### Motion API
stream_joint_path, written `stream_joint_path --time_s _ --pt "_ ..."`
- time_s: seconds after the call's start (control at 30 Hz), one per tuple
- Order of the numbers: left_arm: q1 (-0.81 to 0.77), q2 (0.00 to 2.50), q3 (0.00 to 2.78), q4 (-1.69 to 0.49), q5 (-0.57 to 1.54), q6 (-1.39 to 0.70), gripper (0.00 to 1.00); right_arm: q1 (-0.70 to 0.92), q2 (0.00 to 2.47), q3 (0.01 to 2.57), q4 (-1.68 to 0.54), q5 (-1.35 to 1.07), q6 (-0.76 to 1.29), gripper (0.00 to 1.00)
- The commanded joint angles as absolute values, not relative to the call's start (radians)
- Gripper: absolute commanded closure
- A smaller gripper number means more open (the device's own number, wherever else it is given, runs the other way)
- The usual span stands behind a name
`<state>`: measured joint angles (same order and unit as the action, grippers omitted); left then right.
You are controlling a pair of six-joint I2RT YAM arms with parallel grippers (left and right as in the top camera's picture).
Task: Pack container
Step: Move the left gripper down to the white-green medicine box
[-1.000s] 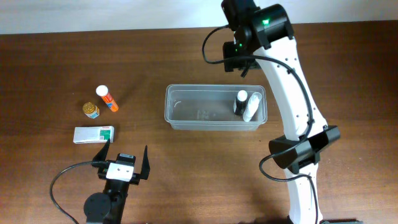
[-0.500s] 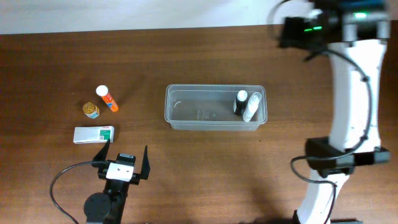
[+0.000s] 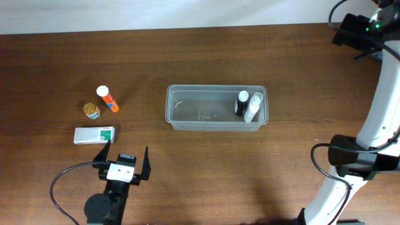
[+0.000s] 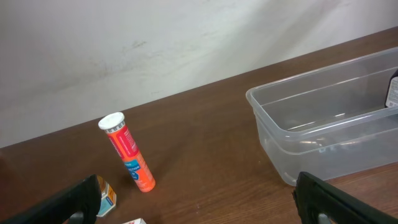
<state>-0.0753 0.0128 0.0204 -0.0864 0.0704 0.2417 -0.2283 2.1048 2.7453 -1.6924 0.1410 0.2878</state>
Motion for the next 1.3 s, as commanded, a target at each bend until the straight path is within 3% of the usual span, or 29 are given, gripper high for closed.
stream_joint_path --time_s 0.0,0.27,0.4,0.6,0.93,1.27 --pt "-0.069 0.006 0.014 -0.072 0.056 0.240 0.01 -0.243 2.094 2.754 -1.699 0.150 0.292 0.02" --pt "-0.068 0.006 0.049 0.022 0.011 0.255 0.01 -0.243 2.094 2.754 -1.699 0.150 0.292 0.02" --pt "-0.046 0.051 0.170 -0.039 0.012 0.267 0.01 -0.242 2.094 2.754 -1.699 0.150 0.292 0.01" --pt "0.056 0.416 0.563 -0.217 0.069 0.347 0.01 -0.243 2.094 2.754 -1.699 0.150 0.292 0.02" --pt "0.167 1.070 1.186 -0.696 0.208 0.345 0.01 -0.243 2.094 2.754 -1.699 0.150 0.292 0.02" --pt "0.167 1.309 1.275 -0.809 0.390 0.340 0.01 -0.243 2.094 2.754 -1.699 0.150 0.292 0.02"
